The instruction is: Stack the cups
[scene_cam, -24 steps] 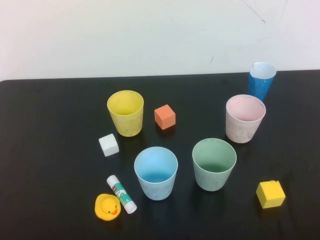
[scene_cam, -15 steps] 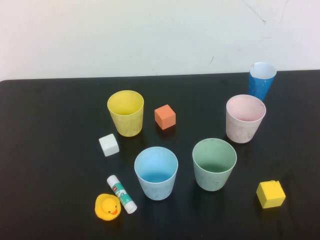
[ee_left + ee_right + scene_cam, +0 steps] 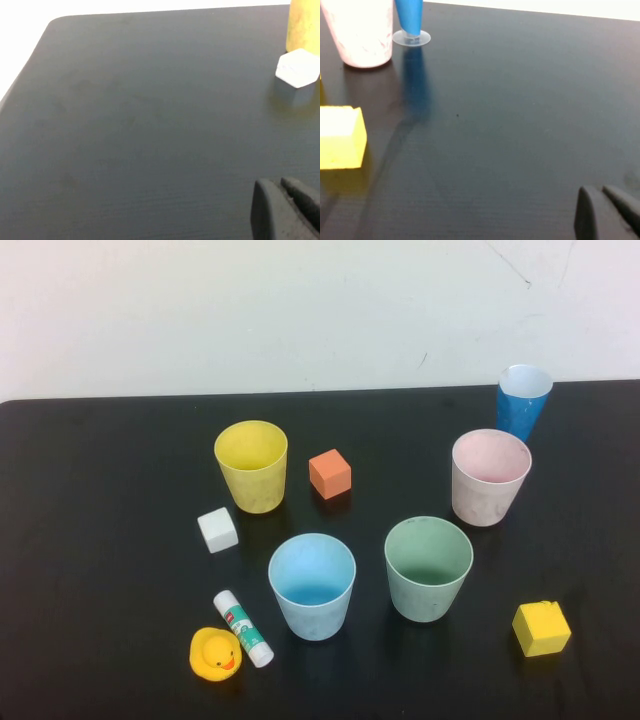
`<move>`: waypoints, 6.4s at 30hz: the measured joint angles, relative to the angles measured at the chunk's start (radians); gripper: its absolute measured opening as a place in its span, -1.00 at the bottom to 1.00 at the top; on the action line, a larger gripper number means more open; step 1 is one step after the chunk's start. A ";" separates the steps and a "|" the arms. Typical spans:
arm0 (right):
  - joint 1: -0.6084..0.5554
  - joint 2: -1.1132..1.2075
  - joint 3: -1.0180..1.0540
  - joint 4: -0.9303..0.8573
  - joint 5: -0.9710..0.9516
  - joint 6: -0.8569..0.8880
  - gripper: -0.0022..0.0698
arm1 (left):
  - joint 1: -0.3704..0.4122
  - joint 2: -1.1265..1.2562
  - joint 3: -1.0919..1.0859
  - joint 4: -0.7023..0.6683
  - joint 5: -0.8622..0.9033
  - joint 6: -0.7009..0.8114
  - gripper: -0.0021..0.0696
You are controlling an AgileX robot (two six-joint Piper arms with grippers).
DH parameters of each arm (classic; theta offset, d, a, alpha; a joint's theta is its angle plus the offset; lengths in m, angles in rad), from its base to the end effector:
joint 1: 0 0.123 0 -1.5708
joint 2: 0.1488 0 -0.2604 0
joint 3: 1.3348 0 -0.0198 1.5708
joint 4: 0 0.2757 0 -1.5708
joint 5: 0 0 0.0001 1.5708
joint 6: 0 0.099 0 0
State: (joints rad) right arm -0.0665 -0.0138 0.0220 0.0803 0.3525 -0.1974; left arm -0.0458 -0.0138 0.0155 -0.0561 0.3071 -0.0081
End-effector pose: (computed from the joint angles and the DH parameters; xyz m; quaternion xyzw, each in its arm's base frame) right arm 0.1105 -0.0046 0.1728 -0.0305 0.7960 -0.0459 0.6028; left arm 0.1113 -0.0068 0.1795 -0.0009 0.7808 -0.0401 0.6235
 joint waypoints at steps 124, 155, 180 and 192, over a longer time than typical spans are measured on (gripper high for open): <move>0.008 0.776 -0.583 0.639 0.244 -0.972 -0.53 | -0.251 1.829 -1.671 0.035 0.468 0.203 -0.88; 0.119 1.296 -0.961 0.845 0.534 -1.113 0.71 | -0.241 1.351 -1.681 -0.027 0.538 0.229 0.16; 0.356 1.854 -1.327 0.635 0.476 -1.031 0.43 | -0.241 0.837 -1.272 -0.083 0.501 0.236 -0.13; 0.358 1.883 -1.413 0.689 0.582 -1.075 -0.85 | -0.241 0.837 -1.272 -0.083 0.472 0.217 -0.41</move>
State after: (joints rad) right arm 0.2915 1.8692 -1.3910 0.7696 0.9349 -1.2727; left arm -0.2863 0.8232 -1.2561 -0.1391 0.7787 0.2090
